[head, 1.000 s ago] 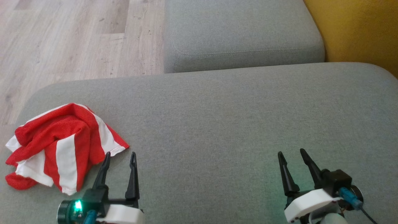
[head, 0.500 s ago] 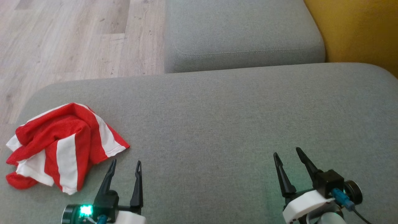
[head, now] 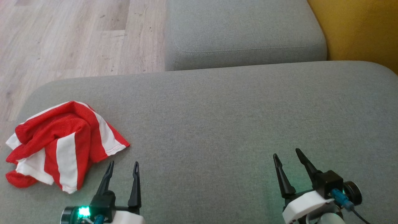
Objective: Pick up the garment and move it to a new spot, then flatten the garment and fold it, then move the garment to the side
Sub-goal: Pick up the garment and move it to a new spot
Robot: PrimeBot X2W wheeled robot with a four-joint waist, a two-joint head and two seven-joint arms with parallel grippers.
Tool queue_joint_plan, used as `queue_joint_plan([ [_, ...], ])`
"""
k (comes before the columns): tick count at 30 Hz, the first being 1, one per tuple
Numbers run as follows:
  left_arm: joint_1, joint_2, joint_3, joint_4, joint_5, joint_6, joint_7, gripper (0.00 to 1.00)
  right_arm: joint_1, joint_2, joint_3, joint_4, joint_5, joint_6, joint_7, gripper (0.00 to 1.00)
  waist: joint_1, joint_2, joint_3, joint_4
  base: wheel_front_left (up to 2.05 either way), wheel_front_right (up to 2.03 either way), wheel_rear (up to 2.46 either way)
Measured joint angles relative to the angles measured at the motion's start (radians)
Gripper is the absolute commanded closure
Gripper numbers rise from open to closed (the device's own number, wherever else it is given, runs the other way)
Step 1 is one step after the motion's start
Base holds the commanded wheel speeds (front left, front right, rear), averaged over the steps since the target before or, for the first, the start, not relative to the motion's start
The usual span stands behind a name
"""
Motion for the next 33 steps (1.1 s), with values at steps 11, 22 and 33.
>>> queue_joint_plan([
  [11, -0.011, -0.006, 0.002, 0.021, 0.019, -0.008, 0.0, 0.0, -0.001, 0.0, 0.002, 0.004, 0.0, 0.0, 0.0, 0.0, 0.0, 0.0, 0.007, 0.02, 0.0, 0.0, 0.0],
  [22, -0.049, -0.012, 0.001, 0.026, 0.019, 0.001, -0.002, 0.0, -0.001, -0.001, 0.008, 0.003, 0.0, 0.0, 0.0, 0.0, 0.0, 0.0, 0.016, 0.174, 0.0, 0.0, 0.0],
  [33, -0.045, -0.012, 0.038, -0.022, 0.019, 0.019, -0.002, 0.0, -0.005, -0.001, 0.009, 0.0, -0.003, 0.0, 0.0, 0.0, 0.0, 0.0, 0.035, 0.408, 0.0, 0.0, 0.0],
])
